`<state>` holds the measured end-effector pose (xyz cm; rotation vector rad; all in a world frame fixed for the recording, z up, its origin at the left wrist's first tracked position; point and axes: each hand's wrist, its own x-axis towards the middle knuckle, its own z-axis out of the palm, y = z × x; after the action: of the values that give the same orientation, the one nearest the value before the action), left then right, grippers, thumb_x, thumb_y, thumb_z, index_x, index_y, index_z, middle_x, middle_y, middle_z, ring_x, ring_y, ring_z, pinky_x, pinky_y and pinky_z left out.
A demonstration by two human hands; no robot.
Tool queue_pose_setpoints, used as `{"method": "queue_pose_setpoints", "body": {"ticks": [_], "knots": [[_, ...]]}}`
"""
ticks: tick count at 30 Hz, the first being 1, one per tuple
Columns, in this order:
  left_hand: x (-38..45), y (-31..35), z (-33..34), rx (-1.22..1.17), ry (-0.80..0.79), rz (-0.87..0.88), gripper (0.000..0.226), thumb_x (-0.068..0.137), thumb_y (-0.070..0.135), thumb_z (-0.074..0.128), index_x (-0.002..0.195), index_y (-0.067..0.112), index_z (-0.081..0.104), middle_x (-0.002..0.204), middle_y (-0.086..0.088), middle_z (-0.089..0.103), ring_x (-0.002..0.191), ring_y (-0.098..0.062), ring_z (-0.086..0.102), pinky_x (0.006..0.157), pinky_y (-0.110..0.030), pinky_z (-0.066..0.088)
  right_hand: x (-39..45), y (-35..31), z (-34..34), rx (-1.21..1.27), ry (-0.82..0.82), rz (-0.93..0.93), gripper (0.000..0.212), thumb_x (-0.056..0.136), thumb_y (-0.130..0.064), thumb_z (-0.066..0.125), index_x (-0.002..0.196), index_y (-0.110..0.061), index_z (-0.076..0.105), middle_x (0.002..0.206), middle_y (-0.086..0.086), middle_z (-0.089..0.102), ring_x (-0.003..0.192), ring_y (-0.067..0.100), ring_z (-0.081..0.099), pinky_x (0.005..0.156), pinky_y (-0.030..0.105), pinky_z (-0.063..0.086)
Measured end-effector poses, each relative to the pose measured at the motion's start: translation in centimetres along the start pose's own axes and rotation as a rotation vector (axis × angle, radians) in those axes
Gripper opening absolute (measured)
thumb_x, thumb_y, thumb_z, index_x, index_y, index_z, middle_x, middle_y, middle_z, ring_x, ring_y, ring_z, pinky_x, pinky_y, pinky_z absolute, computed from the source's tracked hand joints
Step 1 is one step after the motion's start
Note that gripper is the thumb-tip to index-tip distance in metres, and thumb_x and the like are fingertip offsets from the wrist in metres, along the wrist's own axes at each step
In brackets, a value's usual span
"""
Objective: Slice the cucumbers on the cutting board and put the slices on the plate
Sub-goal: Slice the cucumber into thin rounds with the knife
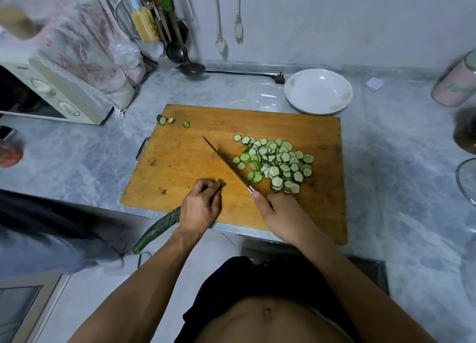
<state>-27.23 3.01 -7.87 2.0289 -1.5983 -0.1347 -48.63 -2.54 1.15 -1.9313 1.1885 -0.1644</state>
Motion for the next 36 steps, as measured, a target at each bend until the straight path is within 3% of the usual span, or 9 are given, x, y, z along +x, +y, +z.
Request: {"method": "queue_pose_setpoints", "body": {"ticks": [2,8,19,26,29,31,36], "knots": [[0.0,0.2,0.0,0.018,-0.009,0.012,0.027,0.088,0.020,0.059,0.109,0.011,0.073,0.109,-0.007,0.060,0.074,-0.031,0.065,0.054,-0.035,0.054,-0.7,-0.5,0.5,-0.001,-0.022,-0.029,0.057,0.105,-0.046,0.034,0.058,-0.014,0.042,0.058,0.009,0.048,0.058,0.023,0.048,0.059,0.038,0.032],[-0.1,0.6,-0.3,0.033,-0.032,0.031,0.013,0.085,0.009,0.067,0.096,0.008,0.074,0.107,-0.011,0.058,0.070,-0.032,0.063,0.056,-0.031,0.050,-1.7,-0.9,1.0,-0.070,-0.102,-0.024,0.052,0.104,-0.052,0.028,0.066,-0.019,0.042,0.078,0.008,0.052,0.081,0.022,0.044,0.069,0.033,0.032],[-0.1,0.8,-0.3,-0.006,-0.019,-0.050,0.020,0.084,0.020,0.061,0.090,0.010,0.077,0.109,-0.010,0.062,0.071,-0.031,0.066,0.058,-0.031,0.051,-2.1,-1.1,0.7,-0.077,-0.110,-0.037,0.056,0.104,-0.052,0.028,0.062,-0.018,0.042,0.065,0.003,0.049,0.073,0.022,0.050,0.064,0.033,0.031],[-0.2,0.5,0.0,-0.033,0.013,-0.043,0.033,0.086,0.031,0.053,0.096,0.012,0.077,0.110,-0.006,0.062,0.071,-0.031,0.066,0.056,-0.032,0.054,-0.8,-1.2,1.0,-0.015,-0.132,0.027,0.055,0.103,-0.053,0.028,0.063,-0.020,0.042,0.079,0.010,0.054,0.083,0.026,0.051,0.069,0.032,0.034],[-0.1,0.6,0.1,-0.019,0.023,-0.038,0.037,0.085,0.033,0.049,0.091,0.010,0.077,0.108,-0.007,0.063,0.066,-0.030,0.066,0.053,-0.030,0.051,-0.4,-1.7,2.2,-0.031,-0.097,0.034,0.057,0.103,-0.055,0.027,0.075,-0.012,0.053,0.092,0.019,0.061,0.095,0.035,0.057,0.074,0.038,0.045],[-0.2,0.6,0.1,-0.008,0.035,-0.046,0.037,0.085,0.034,0.048,0.087,0.009,0.076,0.107,-0.009,0.063,0.063,-0.030,0.065,0.051,-0.030,0.050,-0.4,-1.8,2.7,-0.042,-0.067,0.017,0.062,0.103,-0.053,0.027,0.086,-0.005,0.062,0.093,0.022,0.064,0.093,0.037,0.059,0.075,0.043,0.050],[-0.3,0.6,0.2,0.058,0.065,-0.009,0.032,0.085,0.029,0.050,0.088,0.011,0.077,0.102,-0.007,0.066,0.063,-0.029,0.064,0.053,-0.025,0.046,-0.4,-1.7,2.7,-0.028,-0.039,0.009,0.062,0.103,-0.053,0.027,0.088,-0.004,0.063,0.091,0.020,0.066,0.089,0.036,0.061,0.074,0.043,0.050]]}}
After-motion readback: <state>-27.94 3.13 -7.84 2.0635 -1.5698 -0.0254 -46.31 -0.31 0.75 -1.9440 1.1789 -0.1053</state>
